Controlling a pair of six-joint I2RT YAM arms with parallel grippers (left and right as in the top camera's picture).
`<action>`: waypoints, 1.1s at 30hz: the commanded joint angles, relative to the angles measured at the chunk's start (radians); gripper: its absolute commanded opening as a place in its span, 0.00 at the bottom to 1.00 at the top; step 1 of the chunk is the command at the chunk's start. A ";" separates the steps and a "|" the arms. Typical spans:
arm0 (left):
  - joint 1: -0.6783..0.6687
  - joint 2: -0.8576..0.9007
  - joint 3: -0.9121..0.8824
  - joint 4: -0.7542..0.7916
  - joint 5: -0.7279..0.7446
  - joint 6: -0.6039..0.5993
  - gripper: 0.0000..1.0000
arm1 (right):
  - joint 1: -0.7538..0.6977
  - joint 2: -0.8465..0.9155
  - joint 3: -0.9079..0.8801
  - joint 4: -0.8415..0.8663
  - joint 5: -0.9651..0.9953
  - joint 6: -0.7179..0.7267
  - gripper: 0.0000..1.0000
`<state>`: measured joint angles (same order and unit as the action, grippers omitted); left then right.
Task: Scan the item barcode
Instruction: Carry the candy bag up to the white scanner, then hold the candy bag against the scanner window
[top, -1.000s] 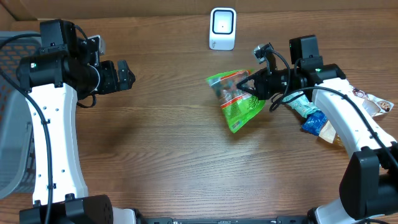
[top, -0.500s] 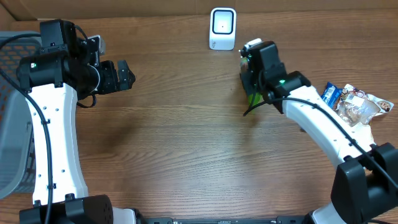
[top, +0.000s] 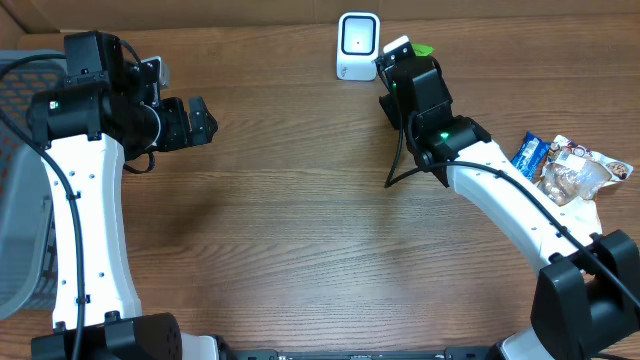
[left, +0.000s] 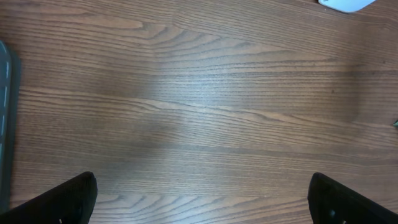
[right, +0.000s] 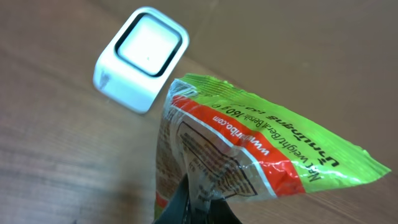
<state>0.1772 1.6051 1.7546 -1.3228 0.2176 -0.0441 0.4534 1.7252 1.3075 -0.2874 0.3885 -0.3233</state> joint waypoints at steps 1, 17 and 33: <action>-0.002 -0.003 -0.005 0.000 0.011 0.022 1.00 | 0.006 -0.016 0.029 -0.030 -0.094 -0.041 0.04; -0.002 -0.004 -0.005 0.000 0.011 0.022 1.00 | 0.007 -0.014 0.029 0.032 -0.024 -0.200 0.04; -0.002 -0.003 -0.005 0.000 0.011 0.022 1.00 | 0.006 0.172 0.029 0.656 0.206 -0.957 0.04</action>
<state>0.1776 1.6051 1.7546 -1.3231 0.2176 -0.0444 0.4541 1.8275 1.3167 0.3344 0.5282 -1.0676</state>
